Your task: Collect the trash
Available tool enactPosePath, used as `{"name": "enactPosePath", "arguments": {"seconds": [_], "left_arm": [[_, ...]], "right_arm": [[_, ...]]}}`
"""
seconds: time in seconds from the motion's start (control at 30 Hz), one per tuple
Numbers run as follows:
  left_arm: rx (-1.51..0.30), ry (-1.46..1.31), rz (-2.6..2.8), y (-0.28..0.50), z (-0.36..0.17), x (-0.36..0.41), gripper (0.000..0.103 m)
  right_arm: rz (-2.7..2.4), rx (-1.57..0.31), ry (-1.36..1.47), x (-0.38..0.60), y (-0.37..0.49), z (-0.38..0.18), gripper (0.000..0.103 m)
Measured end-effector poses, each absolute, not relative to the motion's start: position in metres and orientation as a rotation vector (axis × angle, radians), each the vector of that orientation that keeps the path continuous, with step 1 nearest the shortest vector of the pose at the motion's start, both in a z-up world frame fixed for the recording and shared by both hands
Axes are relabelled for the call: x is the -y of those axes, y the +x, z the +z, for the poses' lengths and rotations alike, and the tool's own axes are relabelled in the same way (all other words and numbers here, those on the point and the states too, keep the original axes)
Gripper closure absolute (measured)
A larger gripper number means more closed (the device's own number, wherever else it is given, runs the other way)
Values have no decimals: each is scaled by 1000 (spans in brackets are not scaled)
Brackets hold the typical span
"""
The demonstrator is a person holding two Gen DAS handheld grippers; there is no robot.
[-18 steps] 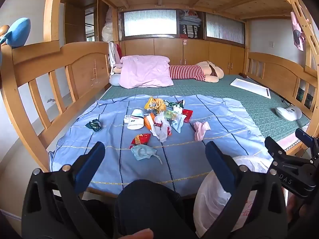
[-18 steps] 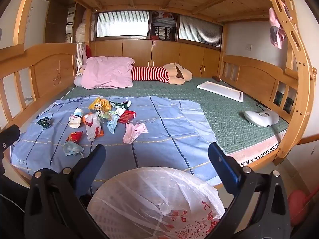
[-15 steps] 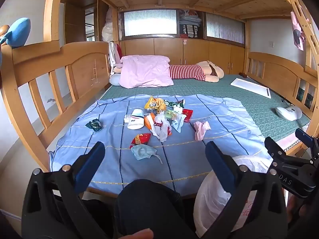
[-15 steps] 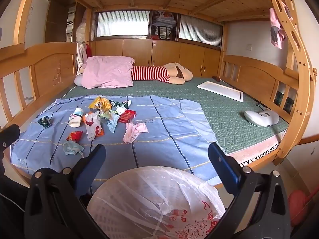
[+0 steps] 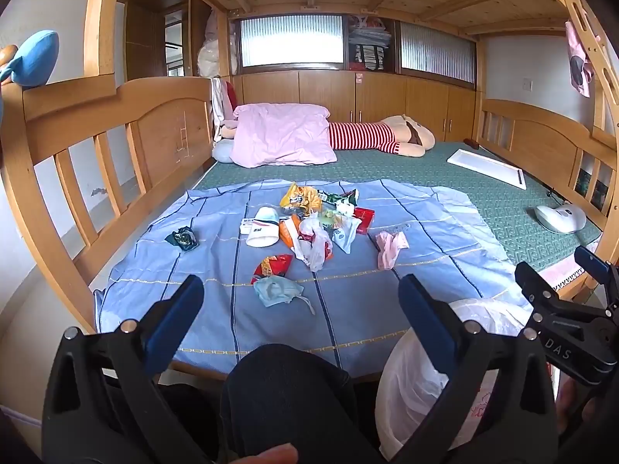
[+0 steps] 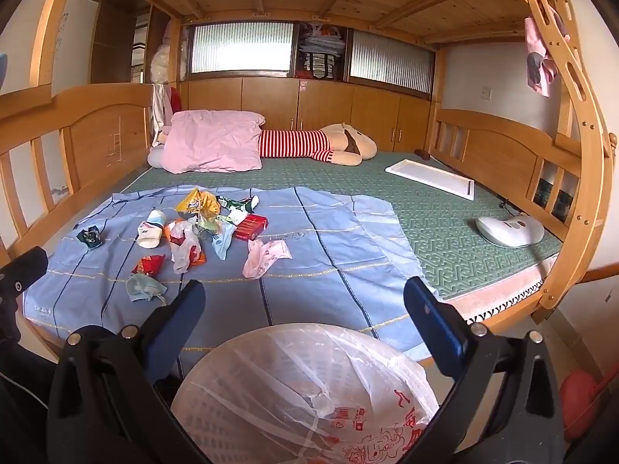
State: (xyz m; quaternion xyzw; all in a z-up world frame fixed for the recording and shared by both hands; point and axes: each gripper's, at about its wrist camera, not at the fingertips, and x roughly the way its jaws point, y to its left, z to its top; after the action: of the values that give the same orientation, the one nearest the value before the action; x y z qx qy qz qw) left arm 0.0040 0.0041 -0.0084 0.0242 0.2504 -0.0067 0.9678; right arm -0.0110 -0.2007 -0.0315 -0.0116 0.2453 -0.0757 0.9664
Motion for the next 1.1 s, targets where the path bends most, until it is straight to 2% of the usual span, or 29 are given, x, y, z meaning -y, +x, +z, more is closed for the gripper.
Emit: {"name": "enactPosePath", "arguments": {"seconds": [0.63,1.1], "left_arm": [[-508,49,-8,-5,-26,-1,3],[-517,49,-12,0,-20,-3,3]], "right_arm": [[-150,-500,-25,199,-11,-34,3],[-152,-500,-26,199,-11,-34,3]]}}
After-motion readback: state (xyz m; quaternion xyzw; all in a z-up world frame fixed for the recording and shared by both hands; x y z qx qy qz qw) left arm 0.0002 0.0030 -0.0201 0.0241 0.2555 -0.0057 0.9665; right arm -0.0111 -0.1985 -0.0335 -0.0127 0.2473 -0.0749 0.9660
